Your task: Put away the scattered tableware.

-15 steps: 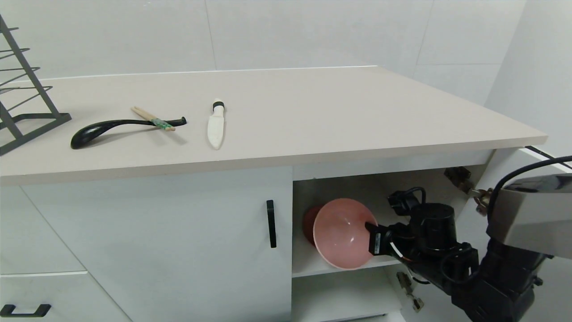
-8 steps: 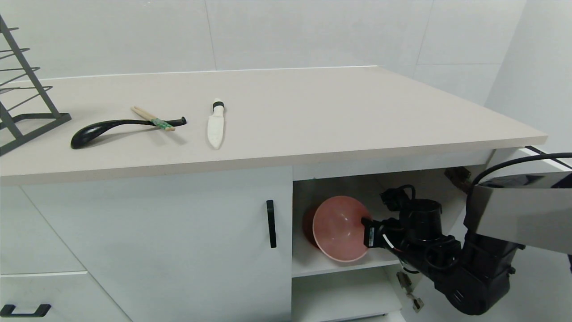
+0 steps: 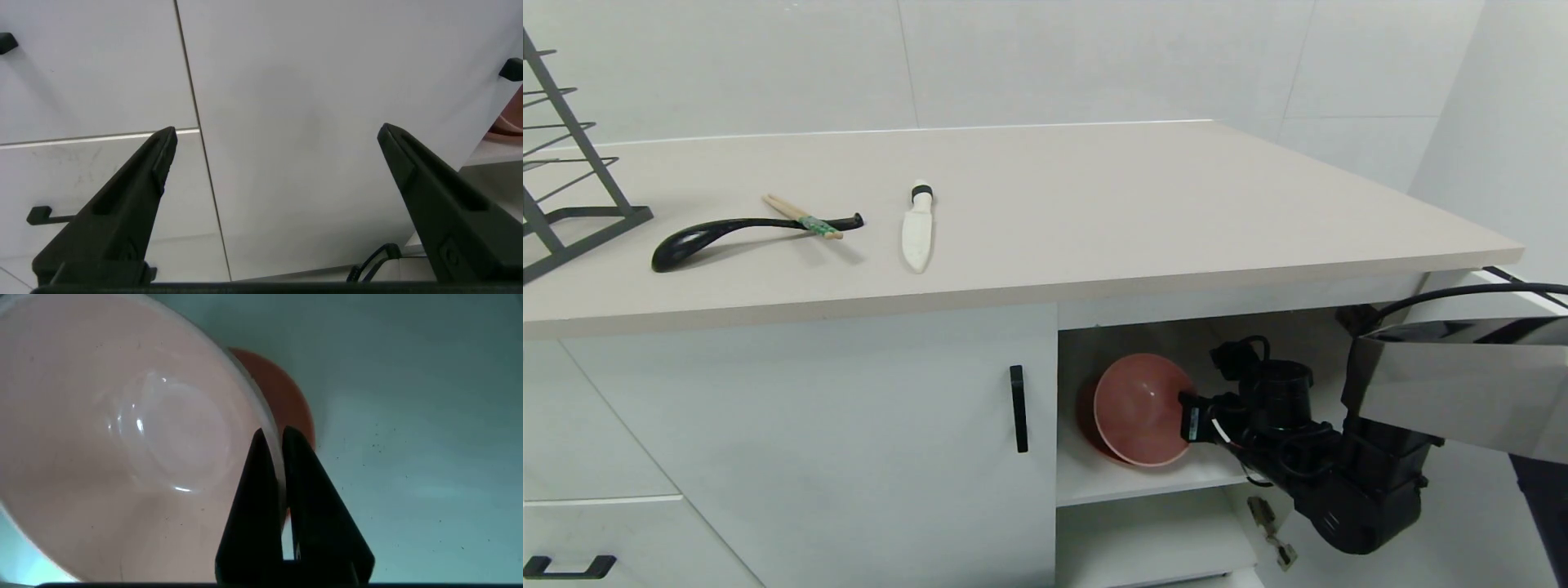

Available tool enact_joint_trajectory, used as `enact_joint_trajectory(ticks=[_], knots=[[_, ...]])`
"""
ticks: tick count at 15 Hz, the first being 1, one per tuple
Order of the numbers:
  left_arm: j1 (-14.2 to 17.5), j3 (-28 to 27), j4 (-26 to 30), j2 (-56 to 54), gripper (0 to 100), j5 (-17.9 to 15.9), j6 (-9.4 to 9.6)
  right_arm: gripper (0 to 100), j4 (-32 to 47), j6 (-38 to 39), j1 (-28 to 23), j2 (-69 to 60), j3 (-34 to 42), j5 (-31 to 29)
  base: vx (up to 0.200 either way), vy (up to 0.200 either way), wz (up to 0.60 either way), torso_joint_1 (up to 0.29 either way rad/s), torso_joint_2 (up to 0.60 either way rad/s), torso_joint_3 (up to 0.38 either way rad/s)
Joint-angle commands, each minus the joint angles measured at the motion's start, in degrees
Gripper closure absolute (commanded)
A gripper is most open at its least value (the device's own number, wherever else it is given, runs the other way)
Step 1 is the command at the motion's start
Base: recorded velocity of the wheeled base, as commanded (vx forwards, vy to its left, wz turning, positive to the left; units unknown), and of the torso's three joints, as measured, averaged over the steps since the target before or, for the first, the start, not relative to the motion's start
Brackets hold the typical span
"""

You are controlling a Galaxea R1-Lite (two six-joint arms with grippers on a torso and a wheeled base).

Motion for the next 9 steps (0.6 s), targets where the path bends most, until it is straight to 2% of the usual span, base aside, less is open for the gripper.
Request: enact_joint_trajectory(ticks=[1,3,4,7,9], knots=[[0.01,0.0,0.01,0.07,0,-0.03,-0.01,100,-0.11,0.01,-0.11,0.43,-0.23,0.53,0.0,0.0,0.0,0.0,0.0,0.0],[0.01,0.0,0.01,0.07,0,0.05,-0.01,100,-0.02,0.01,-0.11,0.43,0.3,1.67,0.0,0.0,0.0,0.0,0.0,0.0],[0.01,0.0,0.01,0.07,0,-0.03,-0.01,0,-0.02,0.01,-0.11,0.43,0.38,1.76,0.0,0.0,0.0,0.0,0.0,0.0],[0.01,0.0,0.01,0.07,0,-0.03,-0.01,0,-0.11,0.01,-0.11,0.87,0.3,1.67,0.0,0.0,0.0,0.0,0.0,0.0],[0.01,0.0,0.01,0.07,0,0.05,-0.1,0,-3.54,-0.08,0.24,0.87,0.91,1.67,0.0,0.0,0.0,0.0,0.0,0.0]])
